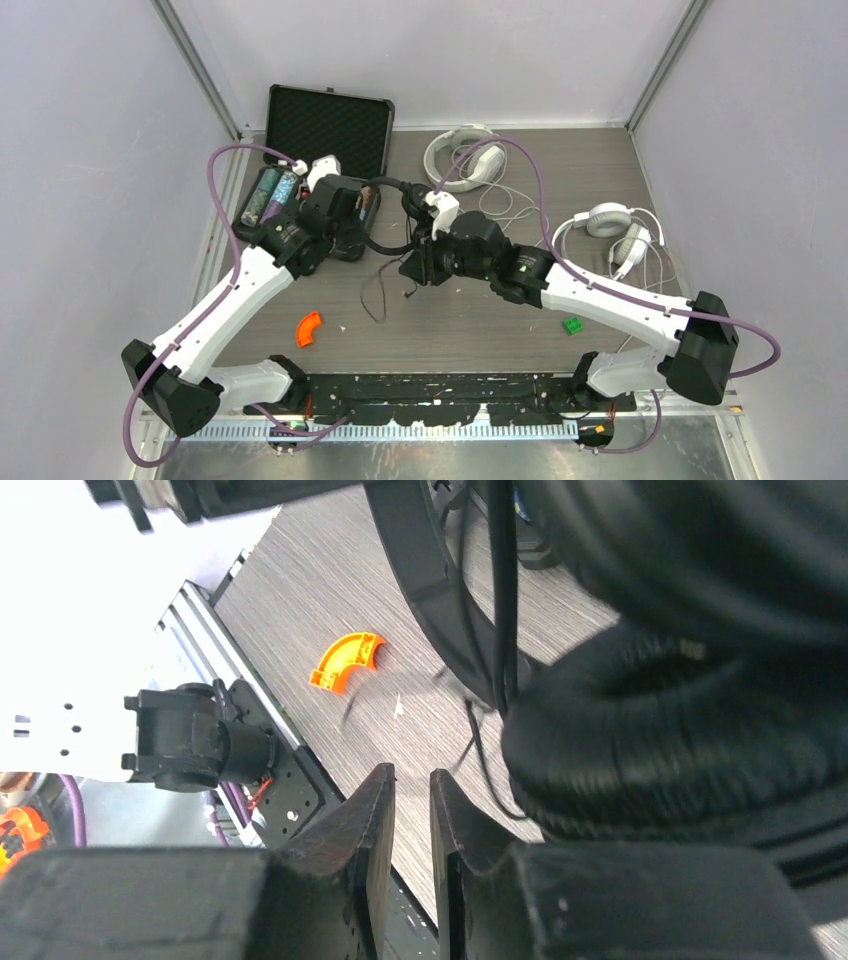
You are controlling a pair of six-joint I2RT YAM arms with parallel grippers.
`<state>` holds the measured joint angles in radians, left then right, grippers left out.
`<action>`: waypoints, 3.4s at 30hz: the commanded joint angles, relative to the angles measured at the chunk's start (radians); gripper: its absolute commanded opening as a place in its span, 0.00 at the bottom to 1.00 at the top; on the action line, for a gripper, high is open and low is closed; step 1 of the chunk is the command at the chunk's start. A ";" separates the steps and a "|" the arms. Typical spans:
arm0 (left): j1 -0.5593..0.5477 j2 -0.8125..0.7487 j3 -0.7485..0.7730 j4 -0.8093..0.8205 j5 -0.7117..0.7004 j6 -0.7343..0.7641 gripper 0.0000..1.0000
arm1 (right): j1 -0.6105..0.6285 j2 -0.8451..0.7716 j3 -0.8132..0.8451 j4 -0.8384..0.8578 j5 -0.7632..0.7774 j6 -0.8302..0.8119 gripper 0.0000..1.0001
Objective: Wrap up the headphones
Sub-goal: Wrap the headphones cable around the headphones.
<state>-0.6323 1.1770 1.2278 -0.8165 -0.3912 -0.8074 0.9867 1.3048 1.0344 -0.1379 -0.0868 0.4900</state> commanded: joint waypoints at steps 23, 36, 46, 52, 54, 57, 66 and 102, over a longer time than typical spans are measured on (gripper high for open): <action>0.018 -0.034 0.141 0.051 0.045 -0.013 0.00 | 0.032 -0.230 -0.356 0.405 0.205 -0.120 0.49; 0.018 -0.046 0.170 0.031 0.060 -0.004 0.00 | 0.036 -0.210 -0.456 0.583 0.308 -0.197 0.58; 0.017 -0.061 0.191 0.022 0.100 -0.017 0.00 | 0.036 -0.099 -0.479 0.752 0.426 -0.296 0.59; 0.017 -0.066 0.192 0.016 0.113 -0.020 0.00 | 0.035 -0.025 -0.494 0.880 0.480 -0.328 0.60; 0.018 -0.070 0.193 0.014 0.114 -0.019 0.00 | 0.035 -0.006 -0.495 0.902 0.505 -0.330 0.60; 0.018 -0.075 0.196 0.010 0.114 -0.019 0.00 | 0.031 0.015 -0.510 0.953 0.520 -0.334 0.60; 0.017 -0.082 0.197 0.009 0.119 -0.021 0.00 | 0.021 0.040 -0.513 0.979 0.495 -0.324 0.63; 0.204 -0.160 0.097 0.257 0.519 -0.077 0.00 | -0.274 0.119 -0.527 0.837 0.287 0.465 0.01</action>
<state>-0.4423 1.0782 1.3022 -0.7525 -0.0013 -0.8375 0.7383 1.4075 0.4778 0.7650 0.2287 0.9581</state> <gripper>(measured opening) 0.031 0.039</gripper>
